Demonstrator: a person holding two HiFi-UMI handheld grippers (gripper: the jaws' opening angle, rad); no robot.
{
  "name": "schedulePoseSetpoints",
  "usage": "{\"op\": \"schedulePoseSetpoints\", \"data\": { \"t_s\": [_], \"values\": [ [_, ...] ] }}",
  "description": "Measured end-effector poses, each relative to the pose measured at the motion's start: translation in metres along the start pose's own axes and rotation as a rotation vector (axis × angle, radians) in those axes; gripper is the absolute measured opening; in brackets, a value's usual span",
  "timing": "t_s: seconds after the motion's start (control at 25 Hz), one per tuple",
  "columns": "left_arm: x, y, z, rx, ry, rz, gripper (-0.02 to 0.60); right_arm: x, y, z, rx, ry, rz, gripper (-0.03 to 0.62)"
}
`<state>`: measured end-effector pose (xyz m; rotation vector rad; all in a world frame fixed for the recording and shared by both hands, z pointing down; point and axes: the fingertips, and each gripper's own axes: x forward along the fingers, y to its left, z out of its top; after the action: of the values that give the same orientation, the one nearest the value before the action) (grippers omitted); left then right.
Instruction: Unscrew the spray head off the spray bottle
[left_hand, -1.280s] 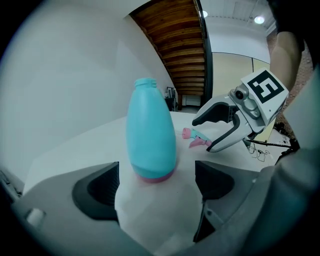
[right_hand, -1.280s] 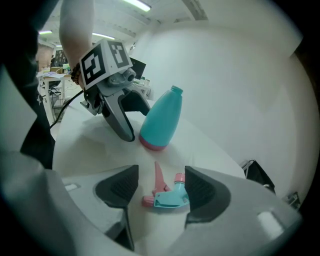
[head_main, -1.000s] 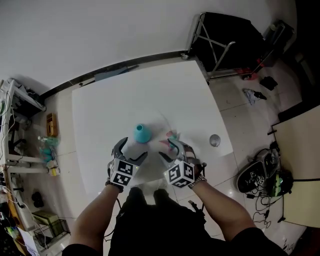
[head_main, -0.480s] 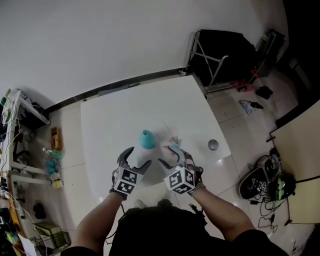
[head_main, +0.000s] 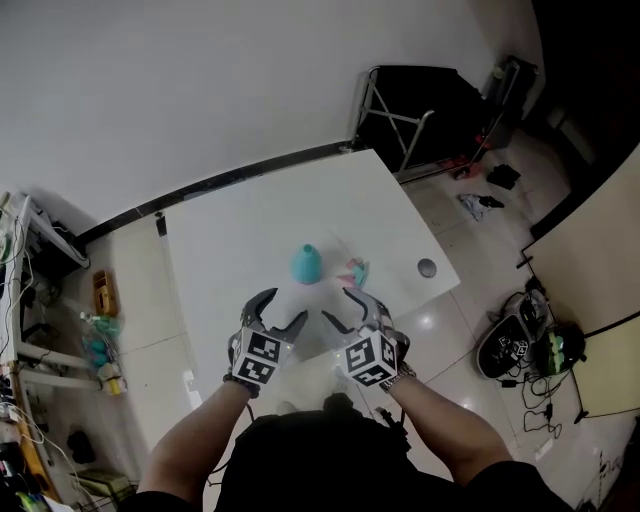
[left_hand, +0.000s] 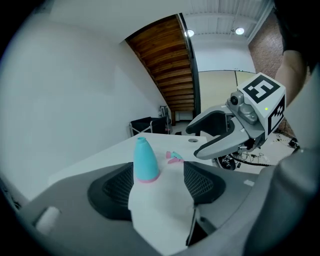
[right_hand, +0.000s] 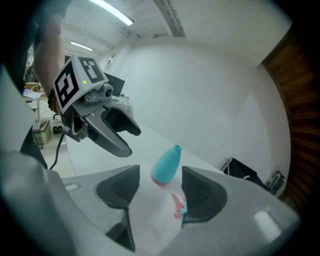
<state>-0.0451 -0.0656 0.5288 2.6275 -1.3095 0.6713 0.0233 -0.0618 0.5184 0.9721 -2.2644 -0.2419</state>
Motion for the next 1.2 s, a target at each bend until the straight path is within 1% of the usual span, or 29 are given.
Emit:
{"op": "schedulePoseSetpoints", "data": {
  "t_s": [0.12, 0.24, 0.36, 0.52, 0.56, 0.68, 0.84, 0.92, 1.04, 1.2],
  "values": [
    [-0.019, -0.002, 0.011, 0.002, -0.037, -0.025, 0.311, -0.013, 0.01, 0.011, 0.037, 0.004, -0.033, 0.218],
    [-0.04, -0.007, 0.026, 0.0, -0.086, -0.054, 0.281, -0.027, 0.017, 0.026, 0.07, -0.014, -0.07, 0.177],
    [-0.058, -0.013, 0.046, -0.013, -0.142, -0.076, 0.232, -0.043, 0.017, 0.041, 0.087, -0.037, -0.101, 0.136],
    [-0.079, -0.024, 0.074, -0.034, -0.206, -0.093, 0.17, -0.064, 0.01, 0.059, 0.118, -0.072, -0.139, 0.059],
    [-0.083, -0.027, 0.079, -0.036, -0.218, -0.095, 0.161, -0.07, 0.008, 0.063, 0.13, -0.081, -0.144, 0.044],
    [-0.093, -0.038, 0.093, -0.041, -0.238, -0.095, 0.104, -0.085, 0.001, 0.07, 0.166, -0.103, -0.146, 0.001],
    [-0.098, -0.058, 0.098, -0.075, -0.203, -0.108, 0.017, -0.101, -0.002, 0.072, 0.194, -0.116, -0.117, -0.008],
    [-0.099, -0.067, 0.101, -0.079, -0.203, -0.106, 0.017, -0.109, -0.003, 0.074, 0.203, -0.132, -0.095, -0.008],
    [-0.095, -0.074, 0.103, -0.084, -0.208, -0.081, 0.017, -0.117, -0.005, 0.075, 0.221, -0.16, -0.067, -0.008],
    [-0.092, -0.081, 0.102, -0.095, -0.186, -0.059, 0.017, -0.121, -0.007, 0.074, 0.238, -0.186, -0.046, -0.008]
  ]
}}
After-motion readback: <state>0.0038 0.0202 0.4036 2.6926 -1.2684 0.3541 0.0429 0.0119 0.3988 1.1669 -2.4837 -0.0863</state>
